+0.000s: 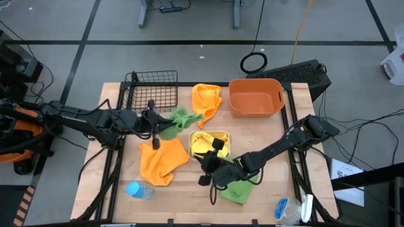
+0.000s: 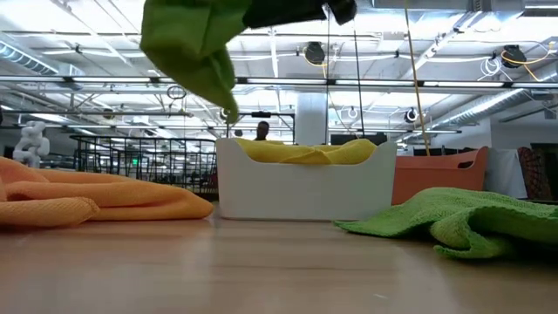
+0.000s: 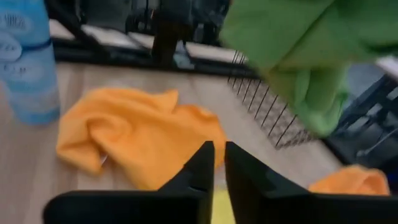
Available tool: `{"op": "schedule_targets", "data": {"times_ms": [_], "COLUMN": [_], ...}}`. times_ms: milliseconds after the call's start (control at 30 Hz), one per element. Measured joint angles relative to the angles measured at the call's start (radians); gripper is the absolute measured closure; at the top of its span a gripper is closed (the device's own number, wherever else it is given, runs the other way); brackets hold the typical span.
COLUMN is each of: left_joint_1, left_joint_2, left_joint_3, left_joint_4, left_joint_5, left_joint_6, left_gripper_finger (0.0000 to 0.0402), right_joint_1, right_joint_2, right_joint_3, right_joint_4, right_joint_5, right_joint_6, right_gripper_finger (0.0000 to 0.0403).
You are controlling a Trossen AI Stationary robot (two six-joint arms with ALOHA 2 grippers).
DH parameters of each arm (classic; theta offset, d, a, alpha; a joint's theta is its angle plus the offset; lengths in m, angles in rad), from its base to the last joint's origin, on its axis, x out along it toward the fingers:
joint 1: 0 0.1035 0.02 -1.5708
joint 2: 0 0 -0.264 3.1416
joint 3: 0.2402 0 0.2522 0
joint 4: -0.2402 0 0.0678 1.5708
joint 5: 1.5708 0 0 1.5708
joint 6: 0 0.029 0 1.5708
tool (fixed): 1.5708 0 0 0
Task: Sort microfiber towel by color & place in baskets
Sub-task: Put the top green microfiber towel into the black wire basket
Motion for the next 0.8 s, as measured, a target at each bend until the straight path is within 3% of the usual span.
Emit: {"op": "schedule_targets", "data": {"times_ms": [100, 233, 500, 667, 800], "left_joint_1": [-0.013, -0.021, -0.021, -0.03, -0.032], "left_joint_2": [0.005, 0.008, 0.017, 0.062, 0.108], "left_joint_3": [0.0, 0.0, 0.0, 0.0, 0.0], "left_joint_4": [0.04, 0.061, 0.082, 0.157, 0.204], "left_joint_5": [0.061, 0.067, 0.061, 0.131, 0.168], "left_joint_6": [0.011, 0.019, 0.003, -0.02, -0.029], "left_gripper_finger": [0.0399, 0.0399, 0.0399, 0.0399, 0.0399], "right_joint_1": [-0.013, -0.02, -0.01, -0.037, -0.076], "right_joint_2": [0.0, 0.0, -0.001, 0.022, 0.044], "right_joint_3": [0.0, 0.0, 0.0, -0.001, -0.001], "right_joint_4": [0.063, 0.154, 0.323, 0.386, 0.488], "right_joint_5": [0.045, 0.093, 0.086, 0.137, 0.171], "right_joint_6": [-0.079, -0.241, -0.585, -0.766, -0.845], "right_gripper_finger": [0.0336, 0.0272, 0.0121, 0.0022, 0.0018]}}
